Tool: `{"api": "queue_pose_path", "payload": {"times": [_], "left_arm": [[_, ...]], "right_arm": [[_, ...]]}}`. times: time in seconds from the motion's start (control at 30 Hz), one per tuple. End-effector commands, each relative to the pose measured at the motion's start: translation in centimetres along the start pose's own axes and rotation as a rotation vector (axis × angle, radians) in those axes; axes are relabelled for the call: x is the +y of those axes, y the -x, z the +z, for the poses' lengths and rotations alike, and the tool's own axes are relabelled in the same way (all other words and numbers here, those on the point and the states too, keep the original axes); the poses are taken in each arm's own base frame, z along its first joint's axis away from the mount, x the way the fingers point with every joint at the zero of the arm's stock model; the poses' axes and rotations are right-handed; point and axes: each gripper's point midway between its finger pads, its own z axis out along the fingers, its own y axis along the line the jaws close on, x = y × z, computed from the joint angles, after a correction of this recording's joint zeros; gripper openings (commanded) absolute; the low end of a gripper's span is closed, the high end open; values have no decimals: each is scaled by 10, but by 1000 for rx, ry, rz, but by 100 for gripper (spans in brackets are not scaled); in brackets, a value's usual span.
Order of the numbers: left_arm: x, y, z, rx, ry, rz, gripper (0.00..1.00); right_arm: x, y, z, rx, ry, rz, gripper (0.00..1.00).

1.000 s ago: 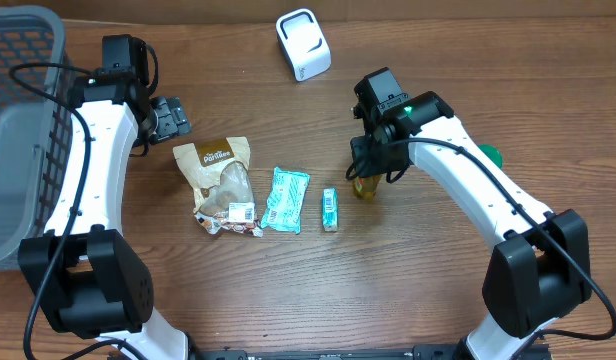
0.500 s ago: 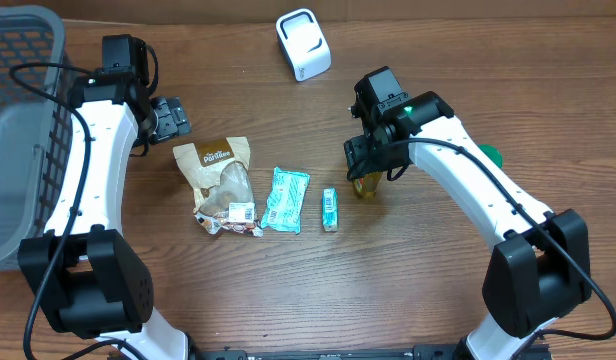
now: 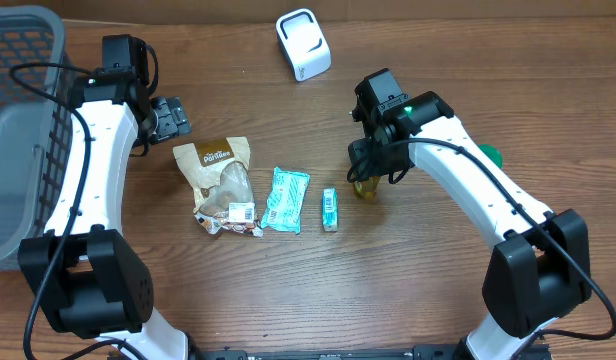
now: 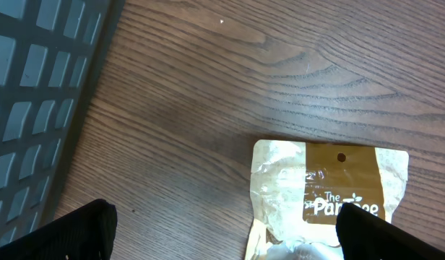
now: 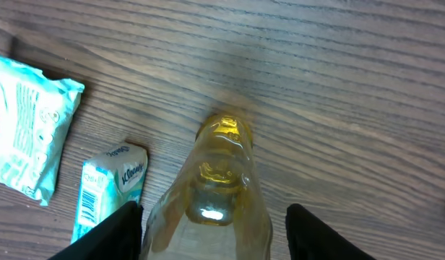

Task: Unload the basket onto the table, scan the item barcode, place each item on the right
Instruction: 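Close the right gripper around the yellow bottle, then lift the bottle and swing it toward the white scanner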

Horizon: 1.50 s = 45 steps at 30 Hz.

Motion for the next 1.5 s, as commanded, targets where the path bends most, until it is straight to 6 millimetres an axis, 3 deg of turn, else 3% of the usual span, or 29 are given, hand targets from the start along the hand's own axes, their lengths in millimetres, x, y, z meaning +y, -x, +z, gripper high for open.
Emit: {"api": "queue_pose_path", "payload": {"times": [0.0,0.13,0.27,0.43,0.67,0.73,0.93,1.03,1.2,1.47], "left_arm": [[-2,4,-9,-28,0,10,100],[-3,4,-9,-28,0,11,100],[-3,4,-9,-28,0,11,100],[-3,4,-9,-28,0,11,100],[-3,4,-9,-28,0,11,100],[-3,4,-9,-28,0,11,100],[-3,4,-9,-28,0,11,100],[-3,4,-9,-28,0,11,100],[-3,4,-9,-28,0,11,100],[-3,4,-9,-28,0,11,100]], "right_arm": [[0,-1,3,5,4,4,58],[1,-1,3,6,5,4,52],[1,-1,3,5,6,7,32],[0,7,-9,-12,34,48,24],[12,30,-77,-98,260,98,24],[17,32,-111,-146,404,117,24],[38,14,-193,-257,852,6,24],[39,2,-222,-301,1009,-39,24],[45,-16,-242,-323,1139,-100,24],[50,-28,-249,-284,1189,-80,24]]}}
